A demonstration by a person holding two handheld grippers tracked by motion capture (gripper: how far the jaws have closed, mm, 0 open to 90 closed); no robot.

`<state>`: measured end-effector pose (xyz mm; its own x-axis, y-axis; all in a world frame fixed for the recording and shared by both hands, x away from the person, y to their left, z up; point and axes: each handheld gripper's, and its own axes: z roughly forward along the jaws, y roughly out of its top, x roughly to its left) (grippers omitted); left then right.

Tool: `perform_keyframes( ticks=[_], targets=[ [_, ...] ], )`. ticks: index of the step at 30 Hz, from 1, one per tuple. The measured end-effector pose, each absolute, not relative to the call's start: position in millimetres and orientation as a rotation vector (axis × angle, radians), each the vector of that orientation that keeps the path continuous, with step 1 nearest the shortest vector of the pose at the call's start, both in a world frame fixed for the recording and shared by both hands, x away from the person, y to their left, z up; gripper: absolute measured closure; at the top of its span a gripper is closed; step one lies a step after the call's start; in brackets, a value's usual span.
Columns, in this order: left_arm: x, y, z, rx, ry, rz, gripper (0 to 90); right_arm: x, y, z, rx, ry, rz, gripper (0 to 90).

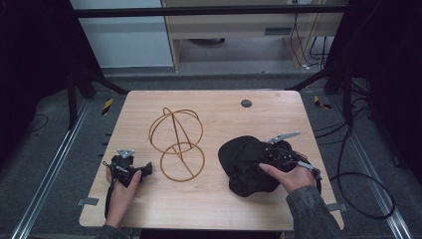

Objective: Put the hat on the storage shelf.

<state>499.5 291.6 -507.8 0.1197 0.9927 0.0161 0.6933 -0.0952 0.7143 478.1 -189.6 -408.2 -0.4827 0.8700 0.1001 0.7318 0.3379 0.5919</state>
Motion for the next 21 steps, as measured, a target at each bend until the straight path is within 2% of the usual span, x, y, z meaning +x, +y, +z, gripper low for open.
perform_keyframes(
  ticks=[2, 4, 7, 10, 12, 13, 18, 21],
  targets=[
    [499.6, 291.4, -507.9, 1.85, 1.629, 0.702, 0.0, 478.2, -190.2, -408.5, 1.446, 2.372, 0.861, 24.5],
    [499.6, 291.2, -507.9, 1.85, 1.627, 0.701, 0.0, 478.6, -190.6, -409.8, 1.445, 2.384, 0.865, 30.6],
    [499.6, 291.2, -507.8, 1.852, 1.626, 0.701, 0.0, 479.8, -192.2, -410.5, 1.43, 2.411, 0.88, 43.5],
    [499.7, 291.2, -507.8, 1.853, 1.625, 0.7, 0.0, 481.5, -194.7, -409.0, 1.416, 2.426, 0.905, 62.2],
    [499.8, 291.2, -507.7, 1.856, 1.623, 0.699, 0.0, 483.3, -195.4, -408.6, 1.398, 2.435, 0.917, 68.1],
    [499.8, 291.2, -507.7, 1.856, 1.623, 0.699, 0.0, 483.3, -195.4, -408.6, 1.398, 2.435, 0.917, 68.1],
    [499.9, 291.1, -507.8, 1.856, 1.622, 0.698, 0.0, 489.4, -194.3, -403.8, 1.361, 2.458, 0.911, 79.8],
    [500.0, 291.1, -507.7, 1.857, 1.621, 0.698, 0.0, 491.1, -195.1, -400.7, 1.364, 2.459, 0.906, 82.6]
  ],
)
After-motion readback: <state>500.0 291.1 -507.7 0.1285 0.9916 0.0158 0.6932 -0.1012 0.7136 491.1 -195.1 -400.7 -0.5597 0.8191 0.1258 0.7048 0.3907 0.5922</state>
